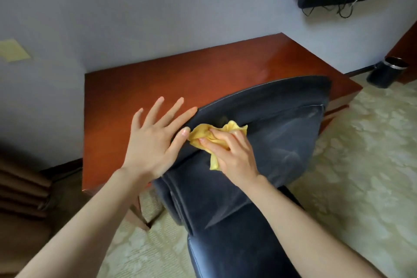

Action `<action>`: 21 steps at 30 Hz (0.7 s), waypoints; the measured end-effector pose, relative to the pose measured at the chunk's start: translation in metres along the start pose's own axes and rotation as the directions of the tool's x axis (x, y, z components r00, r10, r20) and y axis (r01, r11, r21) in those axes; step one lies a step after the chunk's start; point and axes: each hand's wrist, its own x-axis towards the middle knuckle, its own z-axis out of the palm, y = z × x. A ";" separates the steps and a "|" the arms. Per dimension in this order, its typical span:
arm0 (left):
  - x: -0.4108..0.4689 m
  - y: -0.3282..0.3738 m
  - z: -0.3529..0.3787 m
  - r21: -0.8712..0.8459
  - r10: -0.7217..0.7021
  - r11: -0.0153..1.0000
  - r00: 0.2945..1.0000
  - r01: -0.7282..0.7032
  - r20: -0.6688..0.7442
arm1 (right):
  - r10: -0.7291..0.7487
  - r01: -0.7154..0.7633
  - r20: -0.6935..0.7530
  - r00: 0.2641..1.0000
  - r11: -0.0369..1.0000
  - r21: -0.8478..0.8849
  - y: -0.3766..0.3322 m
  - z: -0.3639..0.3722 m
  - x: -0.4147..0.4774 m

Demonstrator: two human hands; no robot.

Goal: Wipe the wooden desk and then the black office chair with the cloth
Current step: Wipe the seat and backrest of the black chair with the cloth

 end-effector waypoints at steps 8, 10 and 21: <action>0.017 0.046 0.033 0.016 -0.402 0.915 0.914 0.404 -0.058 | 0.024 -0.037 0.154 0.988 0.996 0.080 0.111 -0.045 -0.007; 0.022 0.047 0.035 -0.001 -0.414 0.910 0.909 0.414 -0.050 | 0.077 -0.089 0.170 0.983 0.994 0.062 0.129 -0.054 -0.010; 0.027 0.048 0.038 -0.027 -0.300 0.954 0.953 0.299 -0.039 | 0.813 -0.862 -0.391 0.432 0.500 0.088 0.183 -0.069 -0.015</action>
